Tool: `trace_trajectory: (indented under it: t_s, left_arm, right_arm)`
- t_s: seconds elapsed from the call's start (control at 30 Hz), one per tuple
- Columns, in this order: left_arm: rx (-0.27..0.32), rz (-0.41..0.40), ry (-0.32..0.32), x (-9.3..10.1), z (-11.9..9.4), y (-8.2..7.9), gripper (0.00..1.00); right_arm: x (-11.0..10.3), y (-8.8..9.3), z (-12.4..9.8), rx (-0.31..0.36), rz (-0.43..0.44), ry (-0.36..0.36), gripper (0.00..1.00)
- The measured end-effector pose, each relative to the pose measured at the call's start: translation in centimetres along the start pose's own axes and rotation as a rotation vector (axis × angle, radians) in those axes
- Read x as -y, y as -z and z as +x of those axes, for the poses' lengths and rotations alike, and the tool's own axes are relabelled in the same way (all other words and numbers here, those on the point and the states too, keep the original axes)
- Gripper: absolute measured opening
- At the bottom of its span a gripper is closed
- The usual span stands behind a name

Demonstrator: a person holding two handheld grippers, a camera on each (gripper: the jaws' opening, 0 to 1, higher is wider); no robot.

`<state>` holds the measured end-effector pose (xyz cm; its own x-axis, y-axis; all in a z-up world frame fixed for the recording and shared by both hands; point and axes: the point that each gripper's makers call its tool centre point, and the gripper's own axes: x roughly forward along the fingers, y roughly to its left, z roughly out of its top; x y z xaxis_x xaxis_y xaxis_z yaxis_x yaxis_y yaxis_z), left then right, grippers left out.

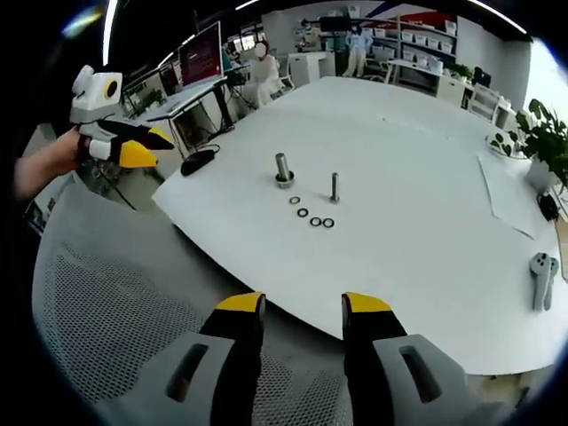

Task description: Place the washer onto the threaded stud by aligning its center hole with the stud, sliding it down to the base, and recovering from edge contact or off-axis alignment until the washer reaches the visible bottom stop.

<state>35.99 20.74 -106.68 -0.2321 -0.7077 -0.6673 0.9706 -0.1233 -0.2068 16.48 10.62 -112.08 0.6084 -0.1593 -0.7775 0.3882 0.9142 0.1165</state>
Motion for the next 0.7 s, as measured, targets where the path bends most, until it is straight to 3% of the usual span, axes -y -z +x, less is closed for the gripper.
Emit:
trace_trajectory:
  t_s: [0.3,0.47,0.7]
  left_arm:
    - [0.036,-0.008,0.034,1.8,-0.6,0.8,0.36]
    - [0.018,0.010,0.038,2.8,-0.5,1.7,0.36]
    - [-0.008,0.048,-0.011,1.6,-1.3,3.3,0.35]
  right_arm:
    - [0.5,0.2,0.1,-0.002,0.008,0.022,0.38]
    - [0.4,0.2,0.0,-0.010,0.006,0.028,0.38]
    - [0.3,0.4,0.2,-0.017,0.002,0.029,0.38]
